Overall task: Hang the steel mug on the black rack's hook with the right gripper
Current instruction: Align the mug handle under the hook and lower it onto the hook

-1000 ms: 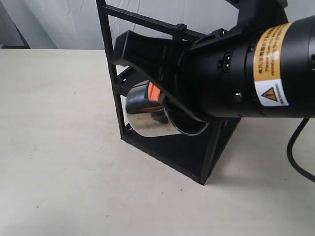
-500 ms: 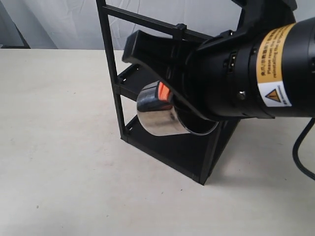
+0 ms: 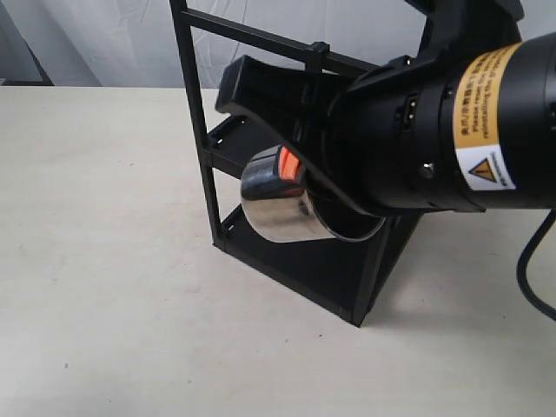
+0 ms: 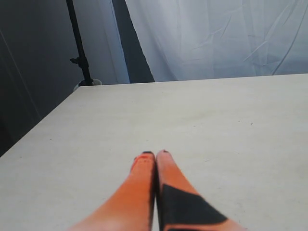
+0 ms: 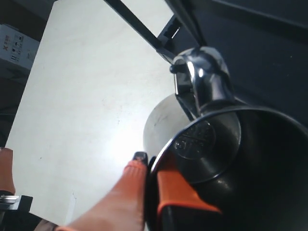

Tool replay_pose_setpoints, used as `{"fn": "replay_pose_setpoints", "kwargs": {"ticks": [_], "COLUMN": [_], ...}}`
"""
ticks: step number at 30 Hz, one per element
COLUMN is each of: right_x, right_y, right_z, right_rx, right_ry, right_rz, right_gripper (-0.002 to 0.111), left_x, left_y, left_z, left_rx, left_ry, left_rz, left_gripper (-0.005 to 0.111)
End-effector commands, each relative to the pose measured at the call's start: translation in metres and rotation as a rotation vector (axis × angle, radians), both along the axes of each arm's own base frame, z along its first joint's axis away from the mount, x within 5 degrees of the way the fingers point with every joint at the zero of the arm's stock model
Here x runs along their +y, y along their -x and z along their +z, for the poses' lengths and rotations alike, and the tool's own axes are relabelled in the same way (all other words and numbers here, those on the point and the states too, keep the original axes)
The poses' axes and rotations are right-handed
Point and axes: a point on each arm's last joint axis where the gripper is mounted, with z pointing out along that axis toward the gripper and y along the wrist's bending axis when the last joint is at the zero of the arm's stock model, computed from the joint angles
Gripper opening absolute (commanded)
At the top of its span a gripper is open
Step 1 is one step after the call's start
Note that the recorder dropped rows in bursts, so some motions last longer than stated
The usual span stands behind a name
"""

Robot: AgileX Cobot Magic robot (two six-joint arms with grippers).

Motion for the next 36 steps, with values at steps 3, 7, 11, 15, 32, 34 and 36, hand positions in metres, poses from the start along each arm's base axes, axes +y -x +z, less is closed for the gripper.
{"fn": "replay_pose_setpoints", "kwargs": {"ticks": [3, 7, 11, 15, 32, 34, 36], "right_x": [-0.001, 0.003, 0.007, 0.008, 0.008, 0.008, 0.008], "right_y": [0.001, 0.0, -0.002, -0.002, -0.002, -0.002, -0.002], "right_z": [-0.004, -0.01, -0.015, -0.016, -0.016, -0.016, -0.016], "right_rx": [0.028, 0.05, 0.06, 0.06, 0.06, 0.06, 0.059], "right_ry": [0.028, 0.052, 0.067, 0.068, 0.066, 0.066, 0.064], "right_rz": [-0.009, -0.011, -0.01, -0.009, -0.011, -0.011, -0.01], "right_gripper": [-0.001, -0.001, -0.001, -0.001, -0.001, -0.001, -0.001], "left_x": [0.0, 0.0, 0.0, 0.0, 0.0, 0.0, 0.0], "left_y": [0.0, 0.0, 0.0, 0.0, 0.0, 0.0, 0.0], "left_z": [0.001, 0.001, 0.001, 0.001, 0.001, 0.001, 0.001], "left_rx": [-0.015, -0.015, -0.015, -0.015, -0.015, -0.015, -0.015], "left_ry": [0.015, 0.015, 0.015, 0.015, 0.015, 0.015, 0.015], "left_rz": [-0.001, -0.001, -0.001, -0.001, -0.001, -0.001, -0.001], "left_gripper": [0.002, 0.002, 0.002, 0.002, 0.002, 0.002, 0.002]}}
